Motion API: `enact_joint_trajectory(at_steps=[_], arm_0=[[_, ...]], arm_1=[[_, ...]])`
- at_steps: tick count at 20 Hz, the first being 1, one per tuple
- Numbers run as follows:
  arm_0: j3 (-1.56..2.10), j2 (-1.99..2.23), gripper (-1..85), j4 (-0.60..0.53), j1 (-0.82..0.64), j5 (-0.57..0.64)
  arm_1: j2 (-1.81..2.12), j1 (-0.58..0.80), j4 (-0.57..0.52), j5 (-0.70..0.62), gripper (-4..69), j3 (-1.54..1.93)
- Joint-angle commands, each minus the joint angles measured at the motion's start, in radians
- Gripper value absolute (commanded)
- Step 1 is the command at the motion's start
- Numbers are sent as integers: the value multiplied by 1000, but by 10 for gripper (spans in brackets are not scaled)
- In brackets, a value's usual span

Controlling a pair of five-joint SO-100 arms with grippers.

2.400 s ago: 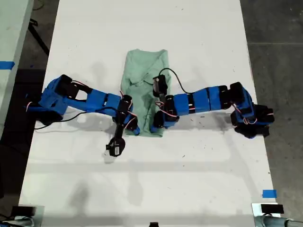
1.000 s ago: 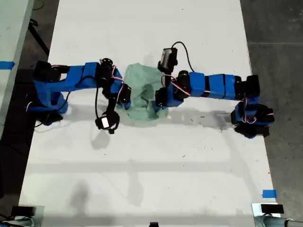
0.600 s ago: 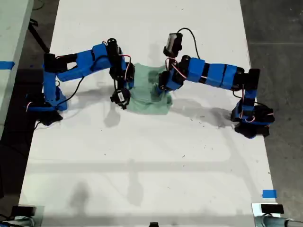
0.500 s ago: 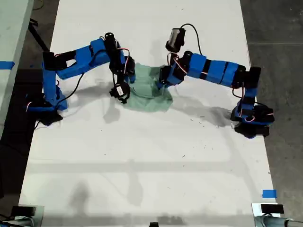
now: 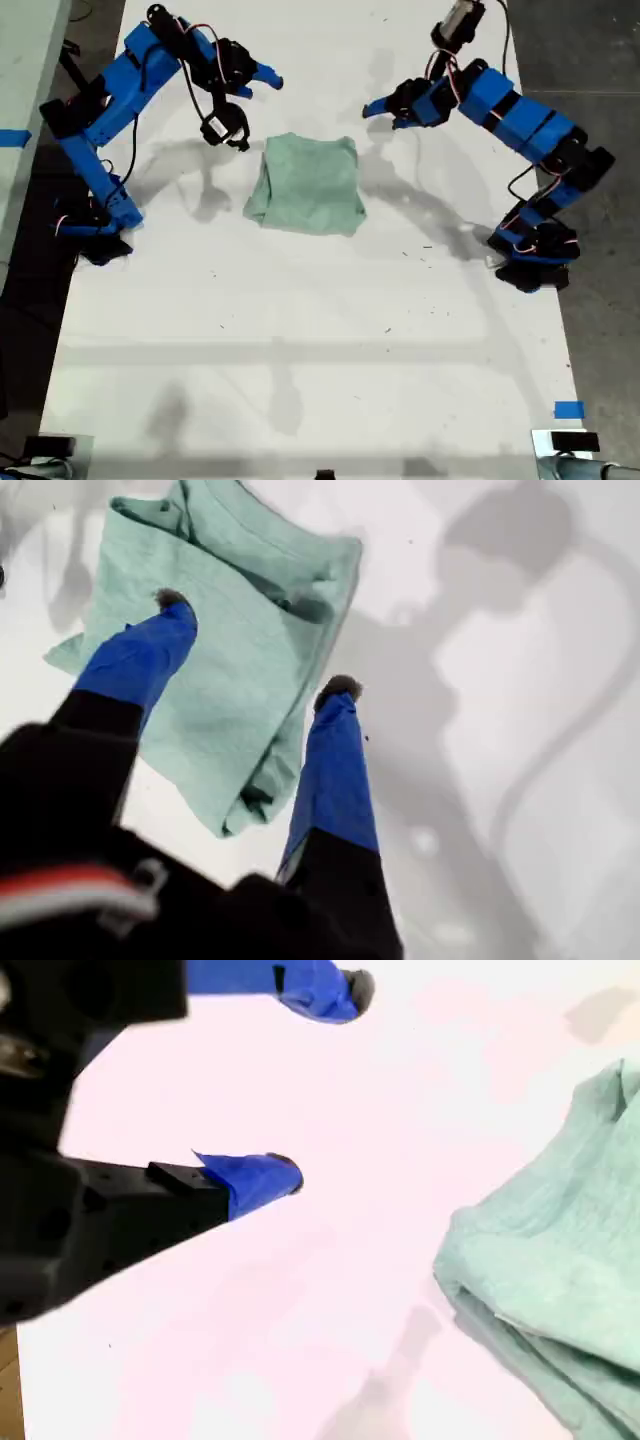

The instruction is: Fold t-shirt

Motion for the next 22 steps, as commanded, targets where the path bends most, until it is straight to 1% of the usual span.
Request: enact_joint_trajectory(at_steps=[1, 2, 3, 4, 5, 6, 7, 9, 10, 11, 12, 13, 15, 16, 17, 19, 20, 22], arm_0=[[235, 233, 275, -89, 26, 8], [390, 341, 254, -147, 58, 5], [525, 446, 243, -181, 97, -6], [664, 561, 227, -212, 132, -12], [799, 680, 186, -244, 170, -12], [930, 795, 142, -262, 206, -46], [1049, 908, 130, -268, 232, -89], [1275, 1132, 52, -268, 273, -187], [1390, 1256, 29, -273, 290, -235], [1505, 1393, 8, -273, 304, -282], [1608, 1536, 1, -272, 319, -307], [1686, 1675, 1, -236, 328, -336], [1807, 1957, 1, -155, 344, -370], [1827, 1979, 1, -149, 356, -393], [1841, 1957, 1, -161, 362, -394], [1908, 1983, 2, -181, 365, -394], [1948, 1983, 37, -186, 368, -394], [1957, 1982, 40, -135, 390, -397]], arm_1=[[278, -2, -3, -18, 275, 190], [348, -25, 29, 0, 273, 264], [417, -54, 66, 21, 265, 336], [495, -91, 95, 40, 192, 414], [586, -129, 120, 67, 140, 495], [678, -160, 156, 114, 130, 574], [785, -187, 196, 163, 110, 650], [1035, -255, 278, 255, 117, 807], [1147, -316, 290, 302, 135, 876], [1216, -391, 270, 359, 140, 922], [1250, -417, 275, 400, 142, 966], [1299, -446, 282, 434, 117, 1017], [1433, -499, 245, 485, 90, 1083], [1525, -503, 252, 528, -7, 1135], [1634, -509, 250, 546, -12, 1198], [1644, -514, 202, 565, -12, 1266], [1644, -512, 201, 594, -12, 1298], [1644, -512, 196, 629, -12, 1361]])
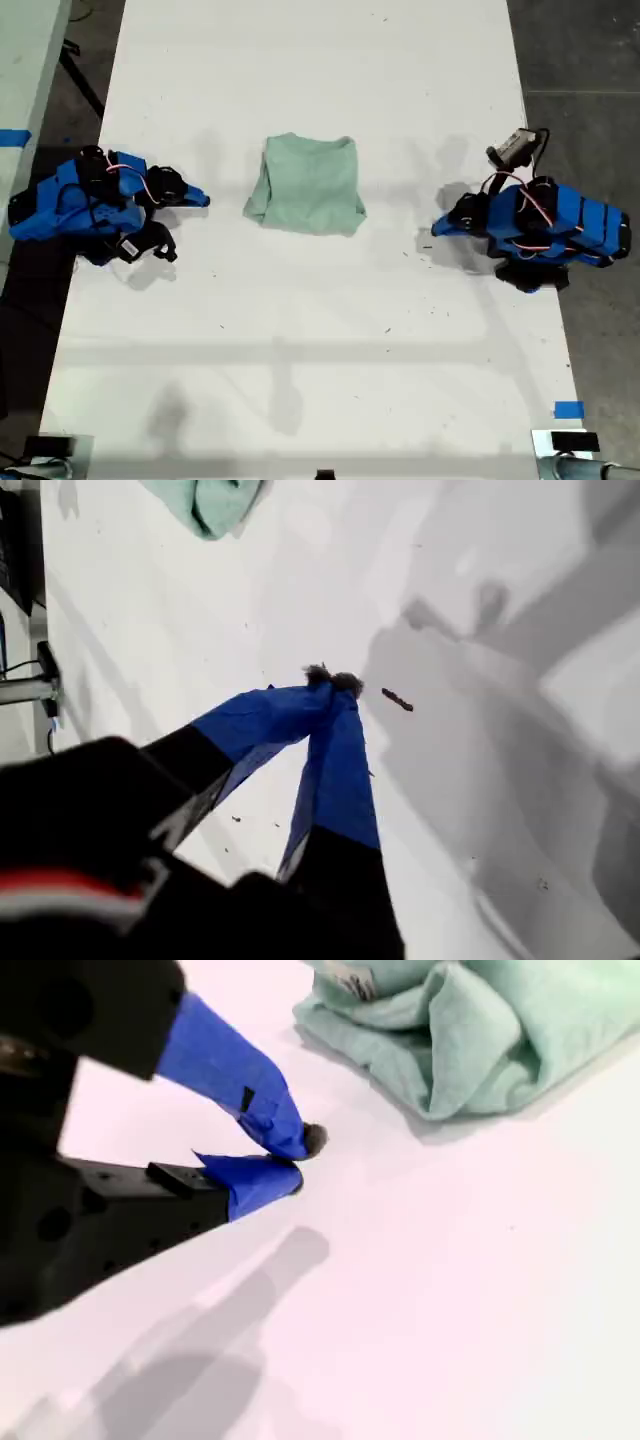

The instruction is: Fold t-shirt

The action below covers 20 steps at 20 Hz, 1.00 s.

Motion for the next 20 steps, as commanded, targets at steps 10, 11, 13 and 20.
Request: enact_joint_trajectory(at_steps=[10, 11, 13, 20], arm_0=[[-2, 18, 38, 28, 67, -3], [-2, 18, 38, 28, 67, -3], [-2, 18, 38, 28, 67, -3], [-2, 18, 38, 28, 66, -2]], arm_1=[[-583, 8, -778, -129, -10, -296], [-859, -2, -848, -176, -10, -465], [-1353, -20, -913, -258, -10, -821], [-2315, 17, -755, -383, -11, -1717]])
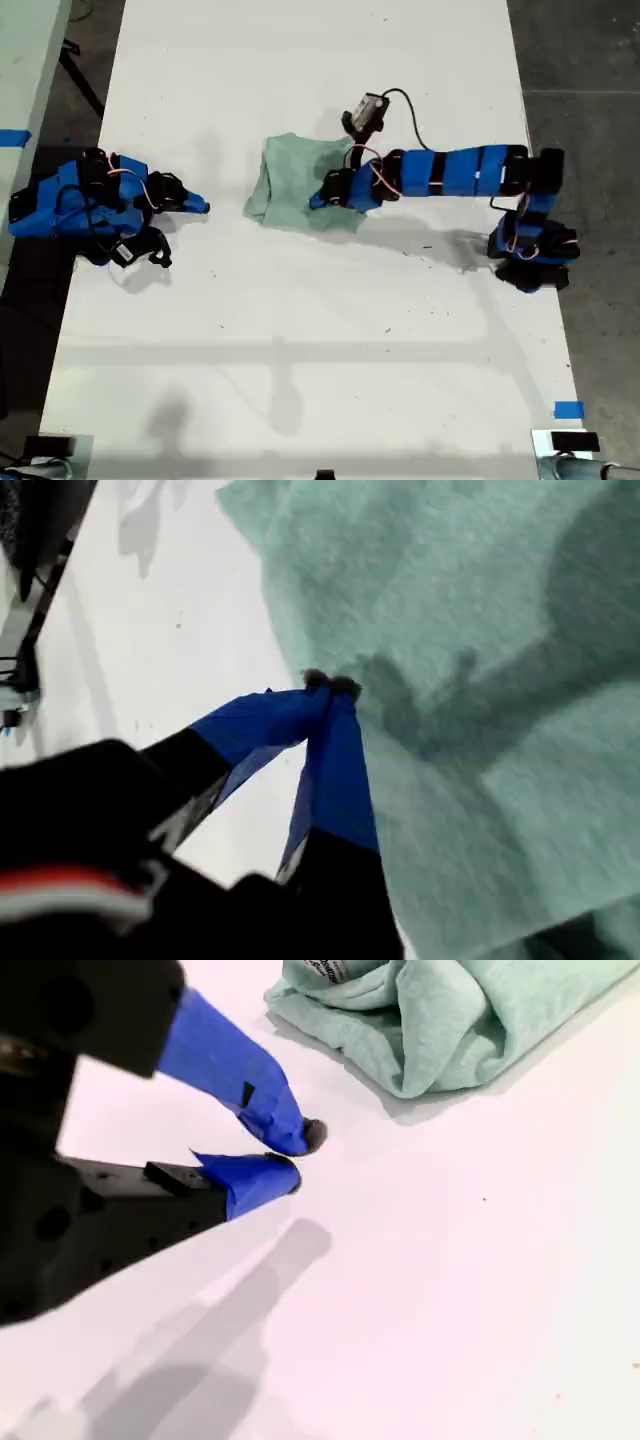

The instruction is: Fold t-shirt

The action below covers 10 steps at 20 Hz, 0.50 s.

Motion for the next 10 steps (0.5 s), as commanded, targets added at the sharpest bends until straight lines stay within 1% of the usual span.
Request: enact_joint_trajectory(at_steps=[1, 2, 4, 7, 8, 10], arm_0=[[-8, 0, 38, 2, 9, 0], [-8, 0, 38, 2, 9, 0], [-8, 0, 38, 2, 9, 0], [-8, 0, 38, 2, 9, 0], [-8, 0, 38, 2, 9, 0], [-8, 0, 38, 2, 9, 0]], arm_1=[[-190, 69, 55, -58, -11, -304], [-229, 104, 83, -92, -11, -373], [-265, 186, 179, -166, -11, -514], [-253, 287, 359, -261, -11, -718], [-245, 318, 383, -276, -11, -742], [-236, 373, 394, -298, -12, -744]])
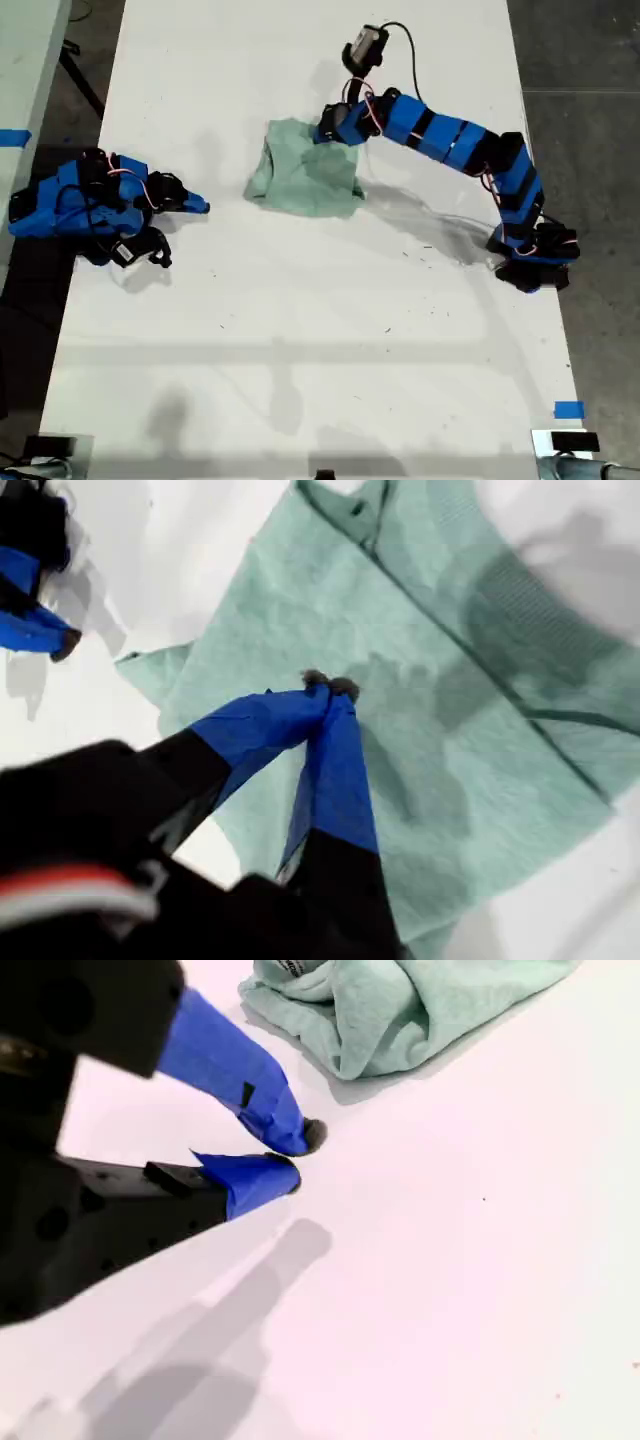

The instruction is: Fold t-shirt

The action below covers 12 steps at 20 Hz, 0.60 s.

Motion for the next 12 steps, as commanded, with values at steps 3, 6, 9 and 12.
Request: enact_joint_trajectory(at_steps=[3, 6, 9, 12], arm_0=[[-8, 0, 38, 2, 9, 0], [-8, 0, 38, 2, 9, 0], [-8, 0, 38, 2, 8, 0], [-8, 0, 38, 2, 8, 0]], arm_1=[[41, 94, 41, -40, -12, -64], [206, 133, 225, -49, -16, 29], [673, 123, 268, -37, -16, 459], [1241, 120, 262, 64, -16, 1028]])
